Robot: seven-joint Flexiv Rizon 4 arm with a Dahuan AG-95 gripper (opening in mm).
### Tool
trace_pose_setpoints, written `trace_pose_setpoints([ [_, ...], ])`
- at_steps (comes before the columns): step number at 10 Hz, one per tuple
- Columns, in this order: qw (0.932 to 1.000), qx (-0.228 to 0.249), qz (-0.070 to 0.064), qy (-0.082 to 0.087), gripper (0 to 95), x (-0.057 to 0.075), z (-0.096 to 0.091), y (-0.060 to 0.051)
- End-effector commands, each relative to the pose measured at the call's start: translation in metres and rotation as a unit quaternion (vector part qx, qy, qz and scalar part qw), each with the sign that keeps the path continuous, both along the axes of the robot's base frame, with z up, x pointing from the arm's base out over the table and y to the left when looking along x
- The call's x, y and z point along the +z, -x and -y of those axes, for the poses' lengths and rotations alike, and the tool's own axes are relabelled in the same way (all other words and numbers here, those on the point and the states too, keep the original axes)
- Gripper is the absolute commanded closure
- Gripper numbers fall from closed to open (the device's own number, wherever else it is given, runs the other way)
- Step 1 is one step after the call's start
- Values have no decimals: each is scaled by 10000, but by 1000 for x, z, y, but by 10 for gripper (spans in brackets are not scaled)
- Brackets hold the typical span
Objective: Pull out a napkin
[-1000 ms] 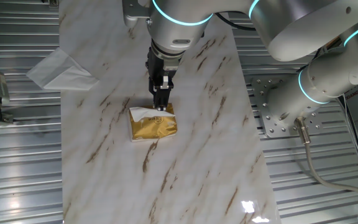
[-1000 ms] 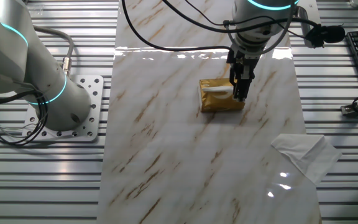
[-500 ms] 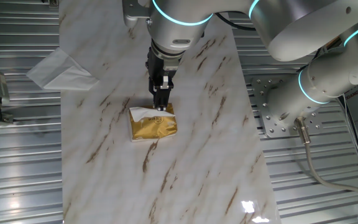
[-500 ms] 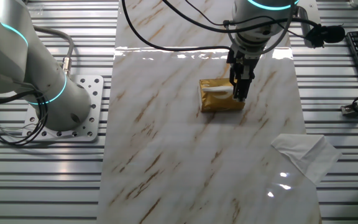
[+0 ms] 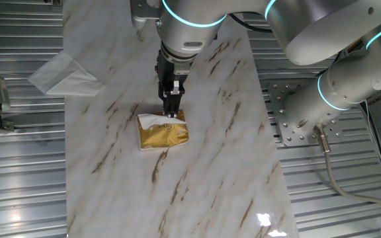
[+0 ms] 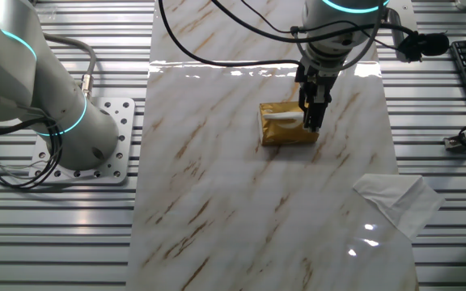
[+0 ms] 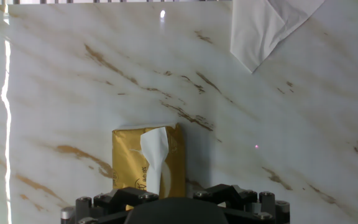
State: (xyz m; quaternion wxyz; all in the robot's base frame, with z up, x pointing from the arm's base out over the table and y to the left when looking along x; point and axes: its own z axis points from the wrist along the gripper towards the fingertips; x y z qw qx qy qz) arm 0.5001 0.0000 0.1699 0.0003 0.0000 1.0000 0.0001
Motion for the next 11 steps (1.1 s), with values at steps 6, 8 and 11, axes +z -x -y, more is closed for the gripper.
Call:
trace_pose_setpoints([
  [6, 9984, 213, -499, -140, 950, 0, 0, 0],
  [8, 9983, 215, -539, -109, 950, 0, 0, 0],
  [11, 9981, 223, -573, -87, 950, 0, 0, 0],
])
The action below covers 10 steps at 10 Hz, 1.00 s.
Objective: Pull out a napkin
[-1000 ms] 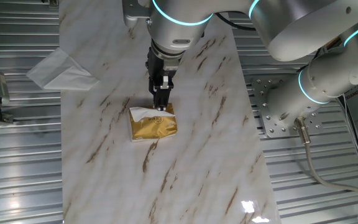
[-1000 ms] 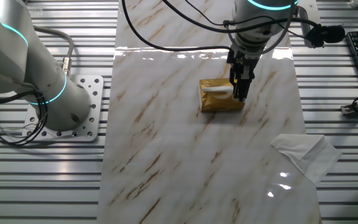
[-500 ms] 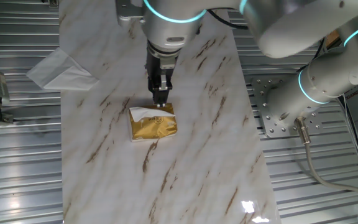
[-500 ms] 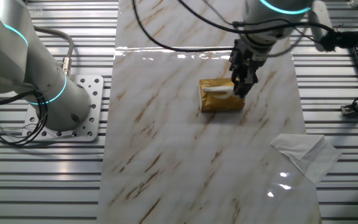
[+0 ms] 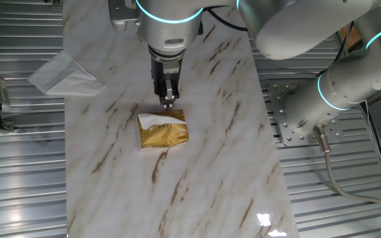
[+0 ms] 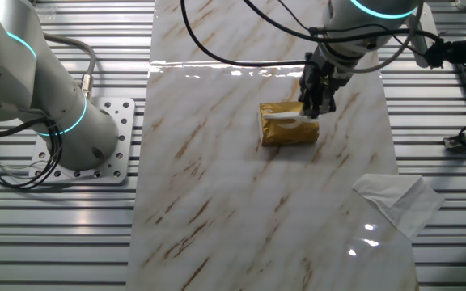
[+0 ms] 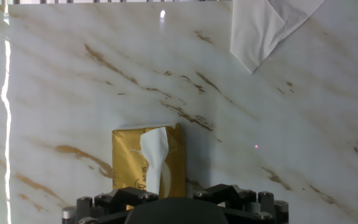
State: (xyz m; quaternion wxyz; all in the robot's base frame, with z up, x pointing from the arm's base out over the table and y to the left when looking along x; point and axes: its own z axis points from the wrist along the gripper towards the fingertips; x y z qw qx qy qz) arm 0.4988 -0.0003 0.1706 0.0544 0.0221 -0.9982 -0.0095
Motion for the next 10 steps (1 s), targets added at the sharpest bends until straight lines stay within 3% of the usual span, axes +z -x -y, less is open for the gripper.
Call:
trace_pose_setpoints([
  [1, 10000, 2, -32, 12, 950, -1, 0, -1],
  [10, 10000, 76, -32, -13, 950, -2, -3, -2],
])
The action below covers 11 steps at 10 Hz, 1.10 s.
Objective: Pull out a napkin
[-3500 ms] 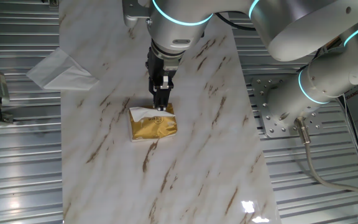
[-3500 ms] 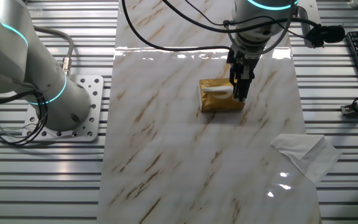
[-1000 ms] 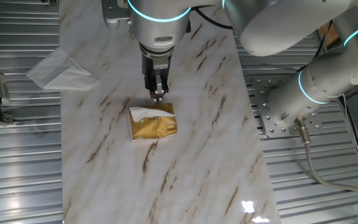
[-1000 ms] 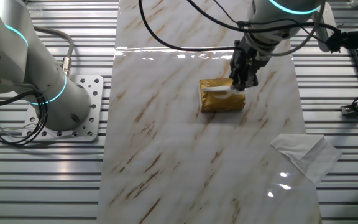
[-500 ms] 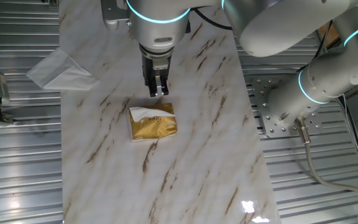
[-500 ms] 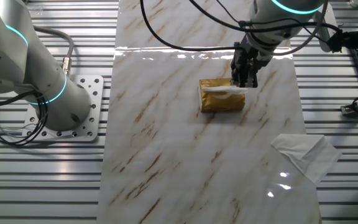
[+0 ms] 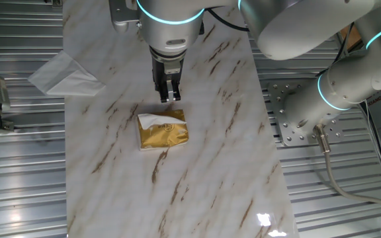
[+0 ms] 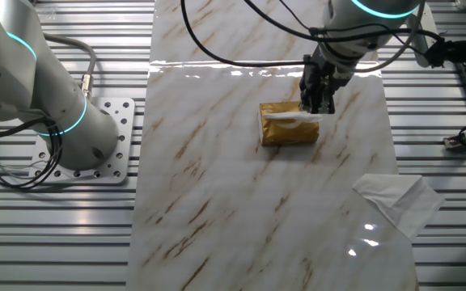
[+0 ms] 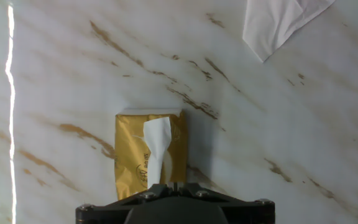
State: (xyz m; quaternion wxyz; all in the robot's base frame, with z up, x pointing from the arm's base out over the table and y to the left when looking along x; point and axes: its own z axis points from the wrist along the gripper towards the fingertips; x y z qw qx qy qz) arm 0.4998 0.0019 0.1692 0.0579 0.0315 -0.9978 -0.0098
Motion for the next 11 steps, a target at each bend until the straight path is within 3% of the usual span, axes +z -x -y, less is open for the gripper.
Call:
trace_pose_setpoints([
  [1, 9999, -121, 14, 18, 950, -3, -7, -2],
  [4, 9996, -250, 79, 85, 950, -10, -22, -4],
  [11, 9998, -159, 98, -38, 950, -15, -21, -5],
])
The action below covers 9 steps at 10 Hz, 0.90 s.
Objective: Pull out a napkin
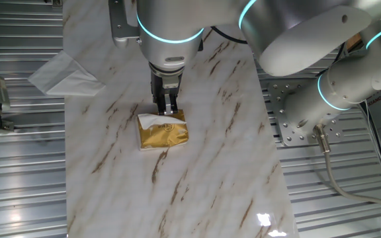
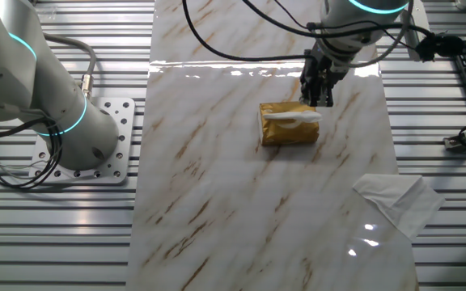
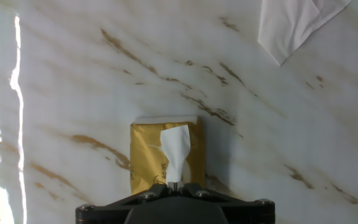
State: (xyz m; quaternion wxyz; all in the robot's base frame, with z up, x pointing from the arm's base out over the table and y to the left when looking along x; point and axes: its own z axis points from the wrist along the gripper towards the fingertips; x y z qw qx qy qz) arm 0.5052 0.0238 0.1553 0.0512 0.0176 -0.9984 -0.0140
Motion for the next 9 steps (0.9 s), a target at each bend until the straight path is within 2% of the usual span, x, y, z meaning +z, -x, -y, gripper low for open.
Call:
trace_pose_setpoints([
  [1, 10000, -1, 39, 5, 950, -4, 1, -1],
  [6, 10000, -9, 75, -11, 950, -16, 3, -2],
  [7, 9999, -8, 125, -27, 950, -22, 3, -3],
  [9, 9999, -88, 119, -81, 950, -27, 3, -2],
])
